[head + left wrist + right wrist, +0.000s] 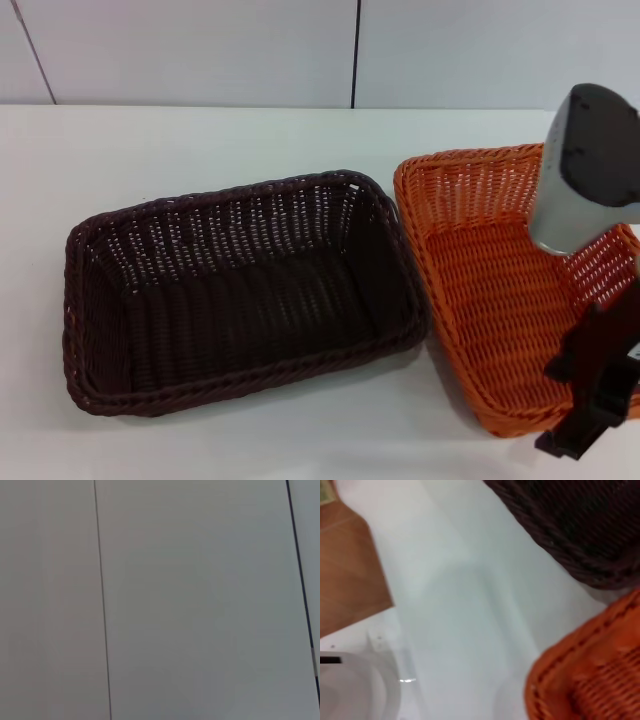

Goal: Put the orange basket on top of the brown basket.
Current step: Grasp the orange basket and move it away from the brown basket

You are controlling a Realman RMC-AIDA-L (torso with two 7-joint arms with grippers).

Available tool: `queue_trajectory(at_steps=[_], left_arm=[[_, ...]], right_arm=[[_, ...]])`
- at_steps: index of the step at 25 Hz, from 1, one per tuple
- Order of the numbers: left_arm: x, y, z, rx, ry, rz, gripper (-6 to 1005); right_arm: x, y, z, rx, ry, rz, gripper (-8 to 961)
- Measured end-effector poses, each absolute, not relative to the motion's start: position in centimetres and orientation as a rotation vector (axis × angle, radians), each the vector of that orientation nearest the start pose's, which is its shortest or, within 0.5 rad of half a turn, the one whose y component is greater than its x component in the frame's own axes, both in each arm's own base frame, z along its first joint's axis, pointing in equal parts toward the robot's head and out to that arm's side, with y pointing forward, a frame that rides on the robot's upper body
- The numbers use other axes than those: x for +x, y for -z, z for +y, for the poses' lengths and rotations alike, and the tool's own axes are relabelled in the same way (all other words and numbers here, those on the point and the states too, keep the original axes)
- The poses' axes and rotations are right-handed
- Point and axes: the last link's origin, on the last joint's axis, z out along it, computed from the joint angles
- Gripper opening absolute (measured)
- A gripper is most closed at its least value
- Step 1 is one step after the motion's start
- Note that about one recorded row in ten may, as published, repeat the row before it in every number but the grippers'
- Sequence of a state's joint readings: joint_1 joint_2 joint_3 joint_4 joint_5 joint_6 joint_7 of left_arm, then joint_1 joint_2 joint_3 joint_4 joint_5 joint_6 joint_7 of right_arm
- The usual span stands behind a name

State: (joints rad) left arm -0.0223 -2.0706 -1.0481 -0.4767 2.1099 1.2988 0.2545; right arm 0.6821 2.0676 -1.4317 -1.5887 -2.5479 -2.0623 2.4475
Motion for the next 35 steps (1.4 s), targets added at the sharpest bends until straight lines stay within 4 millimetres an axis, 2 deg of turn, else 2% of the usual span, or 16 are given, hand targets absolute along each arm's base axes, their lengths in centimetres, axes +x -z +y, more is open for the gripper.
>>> queue_trajectory(at_steps=[7,12,21,23,28,35], left_arm=[[-39.7,-4.3,22.6,-1.074,0.4,-0.525,746],[-39.8,-4.3,22.7,-1.077,0.395,-0.527,743],[-40.0,-4.5,22.6,-1.078,0.385,-0.524,740],[-40.0,-4.5,22.6,-1.077,0.386,-0.522,740],[-40.0,-4.4,22.5,-1.077,0.386,-0.521,741],[-40.1,-4.3,22.2,-1.082,0.379,-0.524,741]], right_arm=[[14.7,0.1,31.7,-2.869,0.95,0.637,794],[15.0,1.6,31.6,-2.879,0.997,0.605,793],[14.8,1.9,31.4,-2.872,1.036,0.56,792],[14.7,1.8,31.4,-2.869,1.039,0.549,594],[14.0,1.6,31.5,-2.849,1.006,0.532,382],[13.9,1.4,32.0,-2.784,0.949,0.581,300]])
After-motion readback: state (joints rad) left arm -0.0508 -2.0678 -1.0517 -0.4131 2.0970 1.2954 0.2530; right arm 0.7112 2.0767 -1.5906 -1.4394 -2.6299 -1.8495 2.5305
